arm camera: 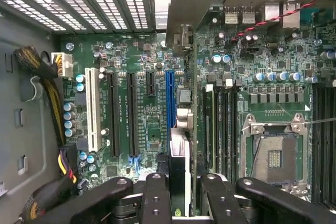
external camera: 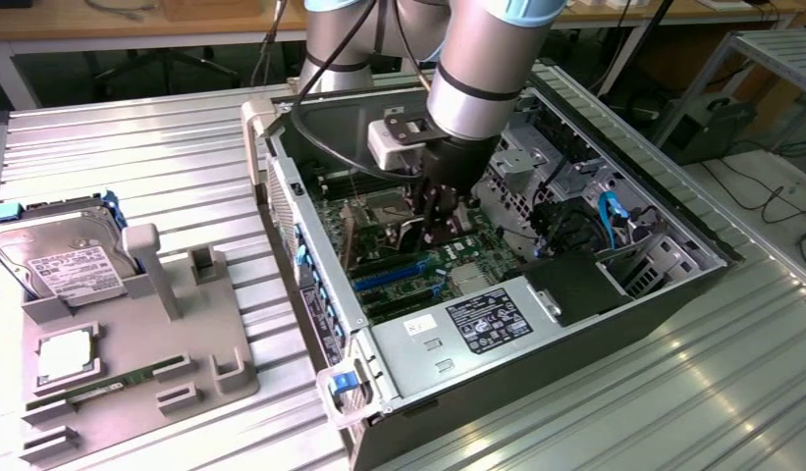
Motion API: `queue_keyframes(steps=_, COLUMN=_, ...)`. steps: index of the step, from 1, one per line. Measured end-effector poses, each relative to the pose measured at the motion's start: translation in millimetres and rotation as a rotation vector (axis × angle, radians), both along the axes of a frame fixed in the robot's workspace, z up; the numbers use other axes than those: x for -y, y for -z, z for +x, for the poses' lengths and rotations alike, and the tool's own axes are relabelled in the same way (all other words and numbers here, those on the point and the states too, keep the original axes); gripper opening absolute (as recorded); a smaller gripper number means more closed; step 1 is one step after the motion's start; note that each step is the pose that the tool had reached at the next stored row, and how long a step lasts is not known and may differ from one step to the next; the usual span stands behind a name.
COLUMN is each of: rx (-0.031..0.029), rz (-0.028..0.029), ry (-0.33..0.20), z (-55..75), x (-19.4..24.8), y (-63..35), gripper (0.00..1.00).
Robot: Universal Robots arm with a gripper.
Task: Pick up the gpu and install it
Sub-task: 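Insert the gpu into the slot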
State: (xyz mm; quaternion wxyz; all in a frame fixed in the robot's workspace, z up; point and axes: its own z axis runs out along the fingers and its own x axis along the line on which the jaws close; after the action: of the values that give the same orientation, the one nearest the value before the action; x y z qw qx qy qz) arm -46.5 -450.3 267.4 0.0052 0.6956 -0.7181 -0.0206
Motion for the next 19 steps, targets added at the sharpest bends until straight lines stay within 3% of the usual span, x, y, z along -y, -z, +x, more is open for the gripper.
queue_keyframes(steps=10, rx=0.0001, rz=-0.0001, ry=0.002, z=-8.4, x=0.7, y=2.7, gripper=0.28)
queue_keyframes(steps=13, rx=0.0054, rz=0.0001, ry=0.002, z=-10.0, x=0.7, y=3.2, gripper=0.28)
queue_keyframes(steps=16, rx=0.0060, rz=0.0000, ry=0.002, z=-12.3, x=0.7, y=3.7, gripper=0.28)
queue_keyframes(steps=17, rx=0.0060, rz=0.0001, ry=0.000, z=-12.8, x=1.1, y=4.0, gripper=0.28)
queue_keyframes(steps=19, rx=0.0060, rz=0.0001, ry=-0.003, z=-12.9, x=7.0, y=5.0, gripper=0.28)
